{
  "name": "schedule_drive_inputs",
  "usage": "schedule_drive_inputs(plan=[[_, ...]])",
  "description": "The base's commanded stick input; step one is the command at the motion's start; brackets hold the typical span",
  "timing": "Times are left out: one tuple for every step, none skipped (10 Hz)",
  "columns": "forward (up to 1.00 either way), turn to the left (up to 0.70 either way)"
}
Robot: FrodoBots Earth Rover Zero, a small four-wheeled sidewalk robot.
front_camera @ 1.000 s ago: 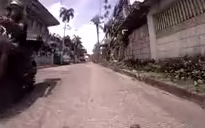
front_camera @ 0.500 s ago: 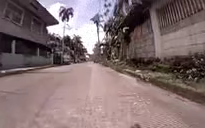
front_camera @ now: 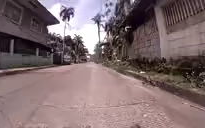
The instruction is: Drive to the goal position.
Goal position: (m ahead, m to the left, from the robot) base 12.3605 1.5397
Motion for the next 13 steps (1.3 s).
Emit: schedule_drive_inputs(plan=[[0.7,0.0],[0.7,0.0],[0.7,0.0],[0.7,0.0],[0.7,0.0],[0.7,0.0],[0.7,0.02],[0.7,0.08],[0.7,0.35],[0.7,0.22],[0.7,0.0],[0.7,0.0],[0.7,0.0]])
